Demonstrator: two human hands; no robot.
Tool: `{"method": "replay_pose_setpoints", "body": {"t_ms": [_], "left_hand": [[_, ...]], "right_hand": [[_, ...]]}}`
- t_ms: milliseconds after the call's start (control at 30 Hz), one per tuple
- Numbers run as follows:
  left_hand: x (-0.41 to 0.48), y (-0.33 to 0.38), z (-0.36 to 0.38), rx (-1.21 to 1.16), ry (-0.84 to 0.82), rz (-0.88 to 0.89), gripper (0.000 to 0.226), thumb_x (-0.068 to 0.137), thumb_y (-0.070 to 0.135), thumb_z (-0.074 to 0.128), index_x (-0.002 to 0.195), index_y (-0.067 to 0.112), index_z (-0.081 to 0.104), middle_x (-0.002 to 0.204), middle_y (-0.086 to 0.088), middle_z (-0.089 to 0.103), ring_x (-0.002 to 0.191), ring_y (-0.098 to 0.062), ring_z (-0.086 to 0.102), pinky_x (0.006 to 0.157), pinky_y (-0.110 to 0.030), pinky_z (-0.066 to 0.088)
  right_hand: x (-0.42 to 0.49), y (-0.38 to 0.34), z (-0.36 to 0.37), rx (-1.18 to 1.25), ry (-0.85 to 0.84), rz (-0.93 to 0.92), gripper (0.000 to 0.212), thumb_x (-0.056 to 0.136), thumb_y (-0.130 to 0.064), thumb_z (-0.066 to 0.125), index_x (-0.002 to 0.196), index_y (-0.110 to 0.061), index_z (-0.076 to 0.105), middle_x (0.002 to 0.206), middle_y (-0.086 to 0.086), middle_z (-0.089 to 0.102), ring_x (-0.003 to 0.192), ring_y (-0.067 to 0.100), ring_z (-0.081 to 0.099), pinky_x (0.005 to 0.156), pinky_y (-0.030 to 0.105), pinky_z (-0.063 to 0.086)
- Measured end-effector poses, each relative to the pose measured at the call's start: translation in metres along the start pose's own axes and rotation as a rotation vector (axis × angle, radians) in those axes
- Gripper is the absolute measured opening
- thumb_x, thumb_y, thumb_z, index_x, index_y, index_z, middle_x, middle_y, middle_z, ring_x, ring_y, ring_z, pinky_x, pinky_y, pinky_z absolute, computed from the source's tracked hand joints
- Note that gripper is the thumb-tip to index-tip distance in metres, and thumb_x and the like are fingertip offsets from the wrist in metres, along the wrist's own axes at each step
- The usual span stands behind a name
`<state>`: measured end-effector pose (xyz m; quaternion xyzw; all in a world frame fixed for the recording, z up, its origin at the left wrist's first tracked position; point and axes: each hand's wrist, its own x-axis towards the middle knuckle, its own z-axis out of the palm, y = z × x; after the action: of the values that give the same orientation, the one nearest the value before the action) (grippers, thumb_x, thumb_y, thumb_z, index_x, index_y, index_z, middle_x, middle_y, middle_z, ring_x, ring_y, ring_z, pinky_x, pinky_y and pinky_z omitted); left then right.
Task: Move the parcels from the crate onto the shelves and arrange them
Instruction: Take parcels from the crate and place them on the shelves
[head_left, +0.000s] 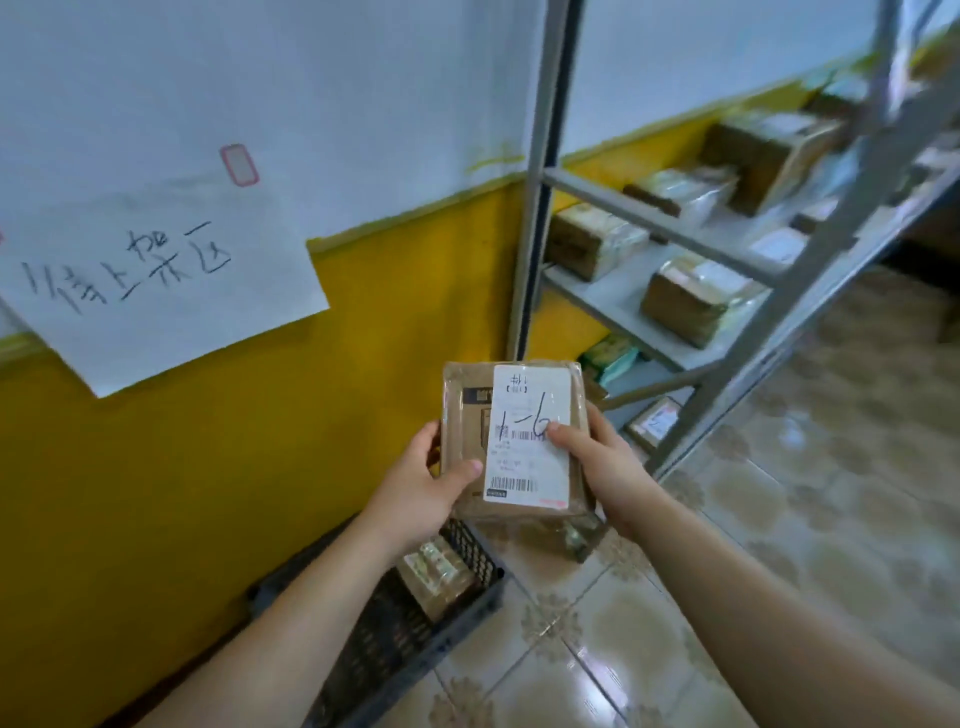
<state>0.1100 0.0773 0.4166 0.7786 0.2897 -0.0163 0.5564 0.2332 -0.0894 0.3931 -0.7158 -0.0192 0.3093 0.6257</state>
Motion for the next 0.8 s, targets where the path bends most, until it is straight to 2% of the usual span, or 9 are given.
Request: {"method": "replay_pose_setpoints", "body": {"t_ms": [100, 200, 333, 400, 467, 600, 667, 767, 800], "left_hand": [[-0.011, 0.042, 0.051, 0.060, -0.087, 0.085, 0.069, 0.095, 0.035, 0.059, 0.152, 0.028, 0.022, 0.142, 0.009, 0.044, 0.130, -0.017, 0.044, 0.103, -0.035, 0.039], [-0.025, 0.083, 0.115, 0.117, -0.171, 0.189, 0.070, 0.095, 0.032, 0.060, 0.153, 0.027, 0.022, 0.148, 0.004, 0.042, 0.131, -0.017, 0.043, 0.107, -0.037, 0.039], [-0.048, 0.138, 0.215, 0.169, -0.270, 0.301, 0.071, 0.093, 0.032, 0.062, 0.152, 0.031, 0.023, 0.141, 0.014, 0.042, 0.132, -0.015, 0.042, 0.110, -0.041, 0.038], [-0.059, 0.163, 0.267, 0.168, -0.315, 0.361, 0.070, 0.092, 0.032, 0.063, 0.151, 0.032, 0.025, 0.145, 0.011, 0.043, 0.130, -0.013, 0.043, 0.111, -0.043, 0.038], [-0.068, 0.186, 0.319, 0.182, -0.380, 0.397, 0.069, 0.093, 0.030, 0.062, 0.151, 0.030, 0.025, 0.144, 0.013, 0.042, 0.127, -0.009, 0.043, 0.110, -0.036, 0.036], [-0.081, 0.225, 0.401, 0.224, -0.455, 0.473, 0.069, 0.092, 0.029, 0.063, 0.151, 0.028, 0.026, 0.145, 0.009, 0.042, 0.123, -0.006, 0.041, 0.102, -0.028, 0.034], [-0.081, 0.241, 0.432, 0.227, -0.480, 0.487, 0.068, 0.092, 0.027, 0.064, 0.149, 0.030, 0.027, 0.143, 0.010, 0.044, 0.119, -0.004, 0.043, 0.098, -0.024, 0.039], [-0.068, 0.261, 0.469, 0.226, -0.503, 0.491, 0.066, 0.092, 0.025, 0.064, 0.148, 0.031, 0.028, 0.132, 0.013, 0.047, 0.107, 0.000, 0.045, 0.073, -0.009, 0.041], [-0.061, 0.267, 0.480, 0.229, -0.498, 0.494, 0.067, 0.092, 0.026, 0.064, 0.148, 0.031, 0.028, 0.131, 0.014, 0.046, 0.104, 0.001, 0.044, 0.073, -0.010, 0.039]], "right_hand": [[-0.034, -0.003, -0.067, 0.062, 0.103, -0.045, 0.059, 0.095, -0.024, 0.064, 0.146, -0.033, 0.038, 0.112, 0.001, 0.072, 0.090, 0.021, 0.075, 0.079, 0.042, 0.060], [-0.066, -0.001, -0.141, 0.138, 0.216, -0.091, 0.048, 0.095, -0.020, 0.063, 0.139, -0.030, 0.045, 0.110, -0.001, 0.072, 0.090, 0.019, 0.074, 0.077, 0.039, 0.059], [-0.109, 0.011, -0.254, 0.194, 0.338, -0.130, 0.047, 0.095, -0.019, 0.063, 0.139, -0.026, 0.048, 0.113, 0.002, 0.072, 0.094, 0.023, 0.073, 0.082, 0.043, 0.059], [-0.132, 0.016, -0.312, 0.211, 0.401, -0.156, 0.045, 0.095, -0.018, 0.063, 0.137, -0.026, 0.049, 0.111, 0.001, 0.072, 0.090, 0.020, 0.074, 0.075, 0.037, 0.059], [-0.154, 0.020, -0.365, 0.213, 0.463, -0.172, 0.043, 0.095, -0.016, 0.062, 0.134, -0.028, 0.049, 0.108, -0.002, 0.072, 0.085, 0.015, 0.074, 0.067, 0.029, 0.058], [-0.182, 0.027, -0.449, 0.222, 0.543, -0.196, 0.053, 0.095, -0.017, 0.063, 0.144, -0.026, 0.045, 0.118, 0.001, 0.069, 0.087, 0.015, 0.074, 0.064, 0.026, 0.057], [-0.188, 0.028, -0.481, 0.235, 0.577, -0.207, 0.054, 0.095, -0.017, 0.063, 0.145, -0.026, 0.045, 0.121, 0.002, 0.068, 0.089, 0.015, 0.073, 0.064, 0.025, 0.057], [-0.181, 0.028, -0.522, 0.260, 0.594, -0.215, 0.053, 0.095, -0.017, 0.063, 0.144, -0.028, 0.046, 0.121, 0.002, 0.068, 0.090, 0.016, 0.073, 0.064, 0.024, 0.057], [-0.175, 0.028, -0.534, 0.266, 0.596, -0.219, 0.052, 0.095, -0.016, 0.062, 0.144, -0.027, 0.046, 0.121, 0.002, 0.067, 0.091, 0.016, 0.073, 0.063, 0.025, 0.057]]}}
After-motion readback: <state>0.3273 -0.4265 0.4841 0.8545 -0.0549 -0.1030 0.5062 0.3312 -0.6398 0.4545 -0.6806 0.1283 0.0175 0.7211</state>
